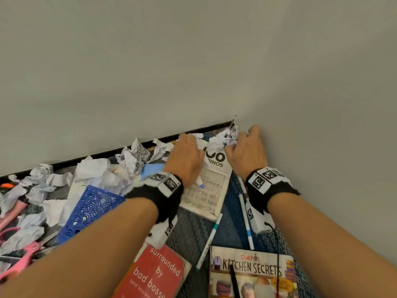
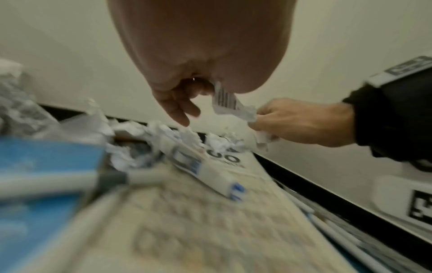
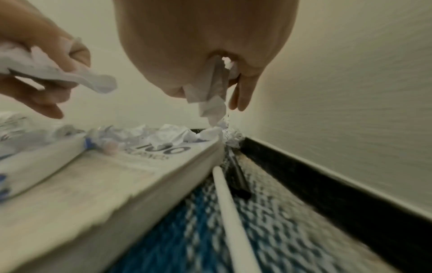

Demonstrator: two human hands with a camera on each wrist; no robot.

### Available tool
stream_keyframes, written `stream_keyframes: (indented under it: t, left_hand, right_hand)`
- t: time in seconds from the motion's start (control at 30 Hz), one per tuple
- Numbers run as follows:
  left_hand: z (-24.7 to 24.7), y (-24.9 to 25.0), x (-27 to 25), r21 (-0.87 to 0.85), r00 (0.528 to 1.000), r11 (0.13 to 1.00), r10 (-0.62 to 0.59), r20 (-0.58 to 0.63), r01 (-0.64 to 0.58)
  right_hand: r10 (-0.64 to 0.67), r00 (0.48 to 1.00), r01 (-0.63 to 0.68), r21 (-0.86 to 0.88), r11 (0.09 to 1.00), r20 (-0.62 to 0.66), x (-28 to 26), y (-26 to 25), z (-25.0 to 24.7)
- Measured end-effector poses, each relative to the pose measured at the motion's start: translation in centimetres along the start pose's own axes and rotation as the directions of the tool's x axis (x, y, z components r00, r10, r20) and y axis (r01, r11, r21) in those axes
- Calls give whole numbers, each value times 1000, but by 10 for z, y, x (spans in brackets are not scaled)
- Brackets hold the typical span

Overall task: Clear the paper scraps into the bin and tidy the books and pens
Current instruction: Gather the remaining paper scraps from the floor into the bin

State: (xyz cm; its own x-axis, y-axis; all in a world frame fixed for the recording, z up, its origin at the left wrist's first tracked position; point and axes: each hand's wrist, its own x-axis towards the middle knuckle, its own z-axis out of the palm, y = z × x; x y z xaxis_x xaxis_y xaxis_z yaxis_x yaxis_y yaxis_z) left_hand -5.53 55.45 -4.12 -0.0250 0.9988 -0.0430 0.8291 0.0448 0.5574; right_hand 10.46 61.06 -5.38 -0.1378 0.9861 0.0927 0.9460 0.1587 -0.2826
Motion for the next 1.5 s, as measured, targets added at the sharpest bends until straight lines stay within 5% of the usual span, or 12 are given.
stream_keyframes:
  t: [0.13,0.37,0.6,0.73,0.93,1.13,1.27,1.5]
  left_hand:
    - [-27,-22,27,-50,995,994,-97,15,98]
    - [-8,-50,44,396,993,912,85,80,-110]
    - [31,-51,43,591,989,806,-51,137,-41]
    - [34,-44,39,379,999,924,-50,-19,54]
    - [35,-62,34,354,978,931,-149,144,90]
    - [6,-53,36,396,986,914,-134,102,84]
    - [-7,-42,41,388,998,921,-45,32,29]
    - [-3,-44,45,452,946,884,-37,322,-119]
  right_hand:
    - [51,997,-59,136,989,65,28,-14,16]
    - [-26,969,2,98,995,246,31,-12,65]
    - [45,994,-47,22,999,101,39,6,66]
    - [-2,993,-4,50,999,121,40,13,58]
    - [57,998,-62,228,972,28,29,13,40]
    - [86,996,-70,355,932,-30,40,0,21]
    - [135,986,-163,422,892,95,43,-8,31]
    - [8,945,-62,154,986,326,56,-1,55]
